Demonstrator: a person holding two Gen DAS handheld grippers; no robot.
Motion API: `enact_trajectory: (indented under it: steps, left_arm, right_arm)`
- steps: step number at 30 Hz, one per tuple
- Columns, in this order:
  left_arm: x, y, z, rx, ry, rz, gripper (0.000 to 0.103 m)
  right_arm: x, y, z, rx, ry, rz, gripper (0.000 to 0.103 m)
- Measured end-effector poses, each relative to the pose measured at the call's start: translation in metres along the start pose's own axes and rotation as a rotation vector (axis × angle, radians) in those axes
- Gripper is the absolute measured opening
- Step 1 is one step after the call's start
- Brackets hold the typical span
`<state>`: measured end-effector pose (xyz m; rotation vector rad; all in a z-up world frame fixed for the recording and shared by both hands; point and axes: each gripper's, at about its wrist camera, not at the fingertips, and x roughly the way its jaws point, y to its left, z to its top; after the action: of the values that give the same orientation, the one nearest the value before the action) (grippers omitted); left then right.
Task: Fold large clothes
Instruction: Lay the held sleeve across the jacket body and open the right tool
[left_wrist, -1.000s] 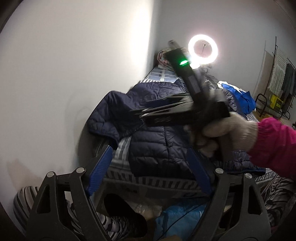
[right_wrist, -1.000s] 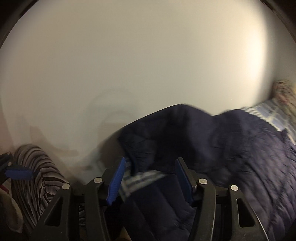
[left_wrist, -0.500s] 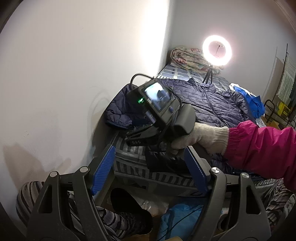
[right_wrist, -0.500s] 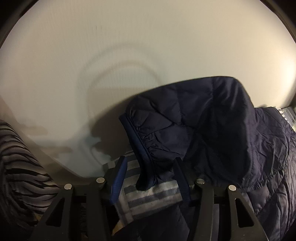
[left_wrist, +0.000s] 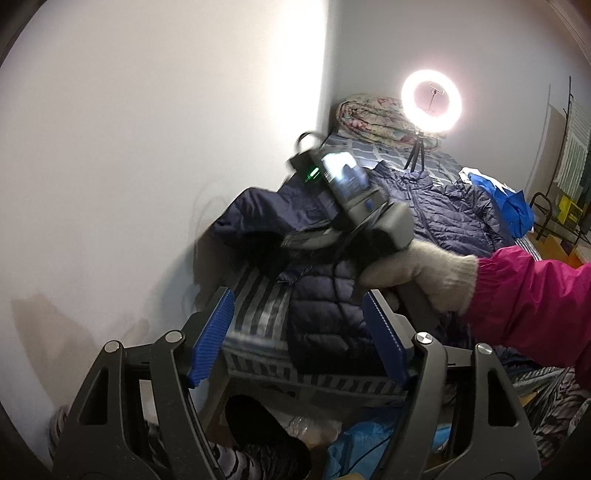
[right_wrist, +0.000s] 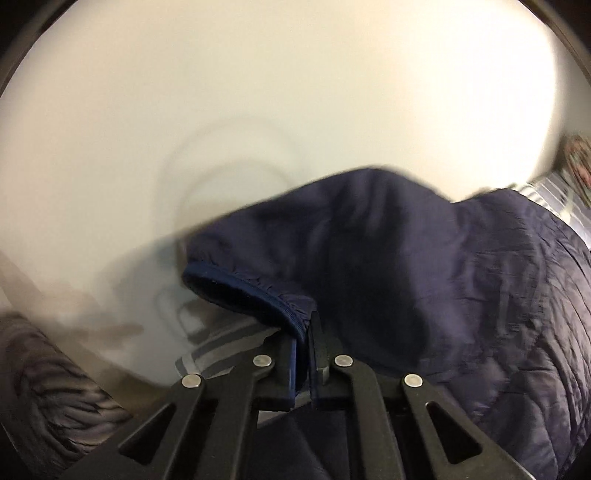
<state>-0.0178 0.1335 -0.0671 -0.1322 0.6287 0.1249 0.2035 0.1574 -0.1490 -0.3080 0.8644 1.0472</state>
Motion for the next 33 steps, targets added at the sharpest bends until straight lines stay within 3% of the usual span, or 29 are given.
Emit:
enact_trajectory:
  steps: [11, 17, 23, 26, 30, 33]
  left_arm:
    - [0.046, -0.051, 0.049, 0.121, 0.015, -0.077, 0.074]
    - [0.091, -0.088, 0.087, 0.181, 0.047, -0.171, 0.074]
    - [0.145, -0.112, 0.126, 0.215, 0.009, -0.172, 0.074]
    - [0.168, -0.116, 0.126, 0.245, 0.004, -0.169, 0.074]
    - [0.203, -0.12, 0.121, 0.216, 0.127, -0.21, 0.074]
    - [0.21, -0.126, 0.121, 0.226, 0.143, -0.211, 0.074]
  right_arm:
    - [-0.123, -0.149, 0.021, 0.338, -0.207, -0.112, 0.001]
    - [-0.175, -0.226, 0.019, 0.474, -0.242, -0.229, 0.001]
    - [-0.195, -0.285, -0.019, 0.563, -0.247, -0.333, 0.001]
    - [-0.193, -0.314, -0.039, 0.585, -0.221, -0.38, 0.001]
    - [-0.18, -0.347, -0.061, 0.604, -0.182, -0.413, 0.001]
    - [-0.173, -0.369, -0.072, 0.617, -0.184, -0.47, 0.001]
